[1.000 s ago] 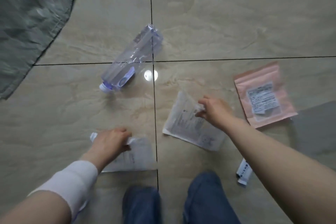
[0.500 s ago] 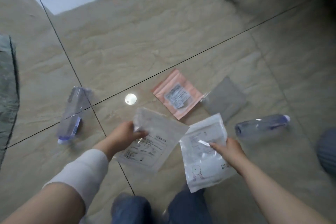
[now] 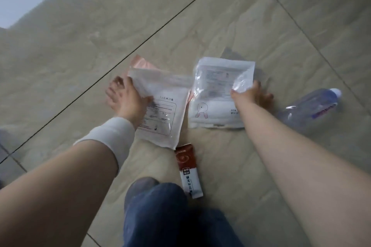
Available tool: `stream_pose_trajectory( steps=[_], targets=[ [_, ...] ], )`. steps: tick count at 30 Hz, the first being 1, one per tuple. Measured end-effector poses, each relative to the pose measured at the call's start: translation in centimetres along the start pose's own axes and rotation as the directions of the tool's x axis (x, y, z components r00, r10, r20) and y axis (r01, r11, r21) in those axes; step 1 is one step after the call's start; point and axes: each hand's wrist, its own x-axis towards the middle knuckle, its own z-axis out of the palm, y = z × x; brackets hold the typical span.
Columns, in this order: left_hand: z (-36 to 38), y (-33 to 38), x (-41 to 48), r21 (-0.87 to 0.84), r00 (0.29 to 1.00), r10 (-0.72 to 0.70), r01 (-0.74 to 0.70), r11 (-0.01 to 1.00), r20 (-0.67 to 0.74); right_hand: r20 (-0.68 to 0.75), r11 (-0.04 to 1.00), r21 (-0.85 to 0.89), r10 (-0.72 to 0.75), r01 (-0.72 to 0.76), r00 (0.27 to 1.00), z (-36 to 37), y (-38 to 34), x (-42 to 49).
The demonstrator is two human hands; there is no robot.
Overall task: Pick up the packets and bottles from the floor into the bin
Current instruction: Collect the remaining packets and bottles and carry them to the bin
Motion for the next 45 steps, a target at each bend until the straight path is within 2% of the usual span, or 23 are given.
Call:
stream_pose_trajectory(
  steps=[1,3,5,7,11,15,17,20,22,24,25,27,30,33,37,41,45],
  targets=[
    [0.5,0.0,-0.3,-0.036,0.998,0.007,-0.009,0.999,-0.061,-0.045,0.998,0.053,0.02,-0.018,0.999,0.9,0.3,0.4],
    [1.0,-0.3,-0.5,-0.098,0.995,-0.019,0.01,0.995,-0.094,-0.126,0.988,0.155,0.049,-0.029,0.991,1.9,0.6,0.5],
    [0.8,-0.6,-0.3,-0.051,0.996,-0.067,0.064,0.997,-0.063,-0.12,0.957,0.279,0.116,-0.078,0.986,2.0,0.9,0.3],
    [0.1,-0.7,-0.1,0.013,0.992,-0.124,0.125,0.992,-0.014,-0.102,0.937,0.33,0.154,-0.112,0.983,1.3,1.1,0.1],
    [-1.1,-1.2,-0.3,-0.117,0.967,-0.203,0.221,0.968,0.152,-0.019,0.891,0.453,0.058,-0.043,0.998,-1.0,1.5,-1.4],
    [-3.4,-3.5,-2.4,-0.014,0.952,-0.179,0.189,0.982,0.25,0.054,0.85,0.526,-0.062,0.024,0.997,-3.9,2.9,-4.5],
    [-5.3,-5.9,-4.2,-0.114,0.939,-0.203,0.242,0.964,0.277,0.137,0.86,0.51,-0.12,0.034,0.983,-4.9,4.4,-6.7],
    [-8.6,-10.2,-7.9,-0.442,0.937,-0.222,0.325,0.836,0.268,0.326,0.928,0.365,-0.202,0.074,0.924,-5.7,7.3,-10.5],
    [-10.9,-12.9,-10.6,-0.581,0.957,-0.217,0.29,0.76,0.194,0.481,0.971,0.202,-0.209,0.125,0.852,-5.7,8.9,-12.8],
    [-12.8,-16.1,-13.2,-0.681,0.974,-0.204,0.216,0.7,0.1,0.649,0.983,0.016,-0.149,0.182,0.746,-4.8,10.1,-14.9],
    [-13.4,-18.2,-14.5,-0.712,0.974,-0.218,0.201,0.673,0.07,0.679,0.976,-0.047,-0.125,0.213,0.723,-3.9,10.8,-15.9],
    [-13.7,-23.2,-17.0,-0.752,0.955,-0.287,0.244,0.612,0.076,0.638,0.955,-0.095,-0.158,0.28,0.754,-1.4,12.2,-17.1],
    [-12.9,-29.1,-21.1,-0.814,0.908,-0.384,0.349,0.464,0.171,0.494,0.9,-0.173,-0.273,0.401,0.826,2.6,13.1,-18.6],
    [-10.6,-33.6,-24.5,-0.817,0.886,-0.363,0.426,0.388,0.289,0.382,0.85,-0.222,-0.375,0.478,0.844,6.4,14.0,-18.5],
    [-6.5,-38.6,-26.2,-0.816,0.861,-0.362,0.475,0.328,0.356,0.175,0.855,-0.165,-0.466,0.492,0.868,10.3,14.8,-17.7],
    [-4.9,-40.2,-27.8,-0.879,0.839,-0.459,0.424,0.218,0.291,0.23,0.823,-0.139,-0.515,0.551,0.826,10.6,15.0,-19.7],
    [-7.3,-41.4,-30.6,-0.935,0.797,-0.531,0.353,0.024,0.287,0.268,0.793,-0.126,-0.552,0.596,0.79,8.6,14.1,-25.4]
  ],
)
